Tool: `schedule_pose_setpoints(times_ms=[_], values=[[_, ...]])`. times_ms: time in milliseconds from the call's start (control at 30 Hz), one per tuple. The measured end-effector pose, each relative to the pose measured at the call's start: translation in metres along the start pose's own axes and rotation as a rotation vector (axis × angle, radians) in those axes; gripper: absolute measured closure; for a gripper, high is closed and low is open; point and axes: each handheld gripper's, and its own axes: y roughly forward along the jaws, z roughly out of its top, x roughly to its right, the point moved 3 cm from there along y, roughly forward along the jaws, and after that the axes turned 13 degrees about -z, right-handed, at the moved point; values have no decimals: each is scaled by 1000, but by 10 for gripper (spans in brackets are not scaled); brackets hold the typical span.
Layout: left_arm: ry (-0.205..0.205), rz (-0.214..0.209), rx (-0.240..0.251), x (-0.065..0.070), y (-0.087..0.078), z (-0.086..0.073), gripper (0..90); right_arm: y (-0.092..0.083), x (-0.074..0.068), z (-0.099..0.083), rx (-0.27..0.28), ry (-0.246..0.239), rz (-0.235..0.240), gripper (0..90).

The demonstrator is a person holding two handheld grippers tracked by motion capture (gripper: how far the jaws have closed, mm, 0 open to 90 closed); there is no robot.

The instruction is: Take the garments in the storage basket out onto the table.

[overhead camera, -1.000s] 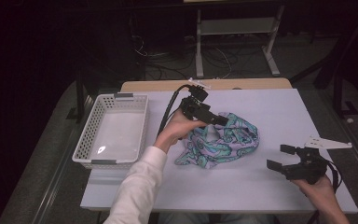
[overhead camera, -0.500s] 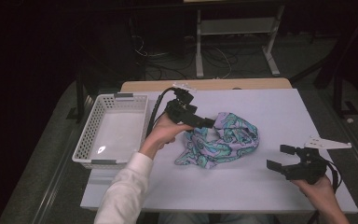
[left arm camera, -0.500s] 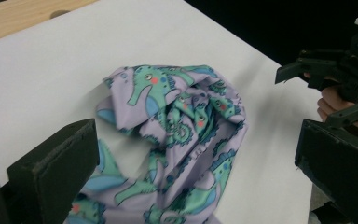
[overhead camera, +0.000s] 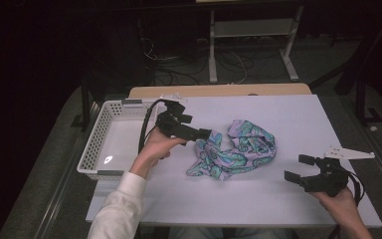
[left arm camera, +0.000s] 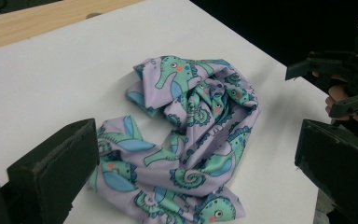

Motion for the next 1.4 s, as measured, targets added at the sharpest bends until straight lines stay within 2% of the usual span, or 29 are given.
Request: schedule_pose_setpoints(times_ms=[167, 333, 500, 867, 1000, 1167, 1233, 1400], values=[[-8, 12, 30, -1, -10, -10, 0, 0, 0, 0, -3, 1, -1, 0], [9, 46, 34, -1, -18, -20, 0, 1, -1, 0, -6, 1, -2, 0], [14, 62, 46, 1, -27, -33, 0, 1, 0, -1, -5, 0, -3, 0], [22, 88, 73, 6, -43, -52, 0, 2, -1, -1, -9, 0, -3, 0], [27, 107, 80, 7, -49, -64, 0, 2, -1, -1, -9, 0, -3, 0], [31, 144, 96, 9, -60, -87, 0, 3, -1, -1, -10, 0, -3, 0], [40, 158, 103, 10, -64, -93, 0, 3, -2, -1, -10, -2, -2, 0], [40, 161, 125, 12, -71, -101, 0, 4, -2, -1, -16, -4, -3, 0]])
